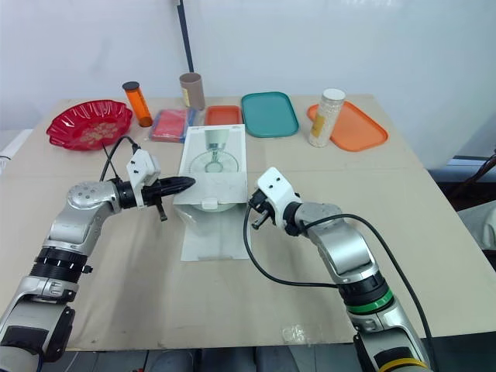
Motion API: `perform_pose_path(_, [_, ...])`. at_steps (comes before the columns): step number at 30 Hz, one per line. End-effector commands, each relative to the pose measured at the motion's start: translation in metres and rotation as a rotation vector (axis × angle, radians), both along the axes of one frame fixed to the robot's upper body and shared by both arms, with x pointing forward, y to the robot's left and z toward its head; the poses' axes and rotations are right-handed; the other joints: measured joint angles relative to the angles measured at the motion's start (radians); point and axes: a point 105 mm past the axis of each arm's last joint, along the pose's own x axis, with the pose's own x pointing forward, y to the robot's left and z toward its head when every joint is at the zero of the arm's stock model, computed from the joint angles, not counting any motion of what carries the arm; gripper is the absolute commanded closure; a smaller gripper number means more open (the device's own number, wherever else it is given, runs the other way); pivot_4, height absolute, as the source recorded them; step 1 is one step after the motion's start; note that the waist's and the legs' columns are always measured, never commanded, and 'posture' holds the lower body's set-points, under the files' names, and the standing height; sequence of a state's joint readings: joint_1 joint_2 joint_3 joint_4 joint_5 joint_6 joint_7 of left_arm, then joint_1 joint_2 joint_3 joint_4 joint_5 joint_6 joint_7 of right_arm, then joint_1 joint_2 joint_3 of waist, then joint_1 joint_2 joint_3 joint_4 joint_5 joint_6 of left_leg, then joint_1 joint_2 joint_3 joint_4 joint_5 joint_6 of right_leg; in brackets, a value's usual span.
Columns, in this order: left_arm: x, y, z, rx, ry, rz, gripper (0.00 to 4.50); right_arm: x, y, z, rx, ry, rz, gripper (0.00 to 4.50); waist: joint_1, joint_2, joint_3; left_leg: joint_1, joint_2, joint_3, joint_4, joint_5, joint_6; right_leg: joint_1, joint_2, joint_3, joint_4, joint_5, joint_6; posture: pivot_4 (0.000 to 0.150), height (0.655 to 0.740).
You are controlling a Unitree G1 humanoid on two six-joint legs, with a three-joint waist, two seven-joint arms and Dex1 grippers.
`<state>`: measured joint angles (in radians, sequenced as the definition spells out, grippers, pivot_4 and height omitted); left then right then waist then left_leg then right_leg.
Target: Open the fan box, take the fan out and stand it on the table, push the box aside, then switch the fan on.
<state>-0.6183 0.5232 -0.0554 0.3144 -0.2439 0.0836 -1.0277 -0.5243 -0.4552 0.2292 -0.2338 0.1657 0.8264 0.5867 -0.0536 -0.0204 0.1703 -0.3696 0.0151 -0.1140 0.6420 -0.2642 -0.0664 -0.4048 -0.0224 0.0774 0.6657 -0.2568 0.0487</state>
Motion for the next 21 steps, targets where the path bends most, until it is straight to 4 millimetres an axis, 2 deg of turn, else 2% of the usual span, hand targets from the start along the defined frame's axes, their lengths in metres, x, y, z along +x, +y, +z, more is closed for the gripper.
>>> perform_pose_path(1, [0.001, 0.004, -0.005, 0.02, 0.012, 0.014, 4.5, -0.006, 0.005, 0.01, 0.002, -0.053, 0.042, 4.46, 0.0, 0.0, 0.0, 0.0, 0.0, 0.0, 0.0, 0.0, 0.0, 0.0, 0.0, 0.0, 0.0, 0.0, 0.0, 0.15, 0.74])
perform_pose_path(5, [0.0, 0.003, -0.007, 0.03, 0.012, 0.007, 4.5, -0.007, -0.011, 0.008, -0.019, -0.047, 0.014, 4.46, 0.002, 0.0, 0.0, 0.0, 0.0, 0.0, 0.0, 0.0, 0.0, 0.0, 0.0, 0.0, 0.0, 0.0, 0.0, 0.15, 0.74])
perform_pose_path(7, [0.0, 0.003, -0.007, 0.031, 0.013, 0.006, 4.5, -0.015, -0.015, 0.012, -0.023, -0.056, 0.049, 4.46, 0.002, 0.0, 0.0, 0.0, 0.0, 0.0, 0.0, 0.0, 0.0, 0.0, 0.0, 0.0, 0.0, 0.0, 0.0, 0.15, 0.74])
perform_pose_path(13, [0.0, 0.002, -0.009, 0.029, 0.015, -0.001, 4.5, -0.036, -0.007, 0.031, 0.031, -0.071, 0.165, 4.46, 0.0, 0.0, 0.0, 0.0, 0.0, 0.0, 0.0, 0.0, 0.0, 0.0, 0.0, 0.0, 0.0, 0.0, 0.0, 0.15, 0.74])
perform_pose_path(21, [0.0, 0.003, -0.009, 0.03, 0.016, 0.006, 4.5, -0.031, -0.006, 0.048, 0.103, -0.089, 0.159, 4.46, 0.001, 0.0, 0.0, 0.0, 0.0, 0.0, 0.0, 0.0, 0.0, 0.0, 0.0, 0.0, 0.0, 0.0, 0.0, 0.15, 0.74])
